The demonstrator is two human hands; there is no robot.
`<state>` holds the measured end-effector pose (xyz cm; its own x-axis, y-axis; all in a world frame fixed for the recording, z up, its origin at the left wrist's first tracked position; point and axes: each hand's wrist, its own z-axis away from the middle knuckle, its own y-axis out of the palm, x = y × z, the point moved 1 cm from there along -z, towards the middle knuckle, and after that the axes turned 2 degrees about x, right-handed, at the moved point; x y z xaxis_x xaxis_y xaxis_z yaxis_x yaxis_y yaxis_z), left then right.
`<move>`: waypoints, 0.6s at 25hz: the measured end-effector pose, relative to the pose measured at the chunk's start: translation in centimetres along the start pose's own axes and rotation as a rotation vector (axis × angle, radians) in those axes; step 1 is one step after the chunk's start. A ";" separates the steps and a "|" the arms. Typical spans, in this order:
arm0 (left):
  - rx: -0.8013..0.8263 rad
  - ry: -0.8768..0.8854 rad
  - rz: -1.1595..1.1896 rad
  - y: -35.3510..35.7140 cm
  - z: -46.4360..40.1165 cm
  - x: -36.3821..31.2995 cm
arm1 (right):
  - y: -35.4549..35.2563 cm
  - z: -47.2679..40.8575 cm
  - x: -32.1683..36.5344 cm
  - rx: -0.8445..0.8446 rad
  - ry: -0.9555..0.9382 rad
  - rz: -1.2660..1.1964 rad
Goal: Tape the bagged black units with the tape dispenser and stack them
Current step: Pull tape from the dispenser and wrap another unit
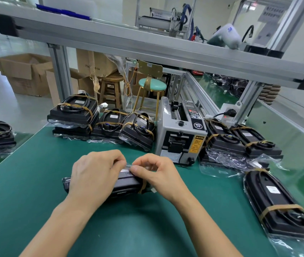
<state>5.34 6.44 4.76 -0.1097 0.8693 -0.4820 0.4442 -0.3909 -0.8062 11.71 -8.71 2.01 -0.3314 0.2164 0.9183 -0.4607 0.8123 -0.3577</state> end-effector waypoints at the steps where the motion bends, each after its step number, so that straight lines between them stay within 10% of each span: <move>1: -0.014 -0.008 -0.015 0.2 -0.1 -0.1 | 0.2 -0.1 0.1 -0.019 0.024 -0.019; 11: 0.042 0.374 -0.090 -0.8 1.7 0.8 | 0.5 -0.9 0.1 -0.102 0.205 0.173; 15: 0.133 0.478 -0.275 -0.9 1.8 1.9 | -3.1 -0.5 -2.2 -0.631 0.332 -0.188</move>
<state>3.16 7.93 3.93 0.2232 0.9727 -0.0636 0.3367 -0.1382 -0.9314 14.28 -11.46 1.15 0.0196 0.1143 0.9933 0.1092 0.9873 -0.1158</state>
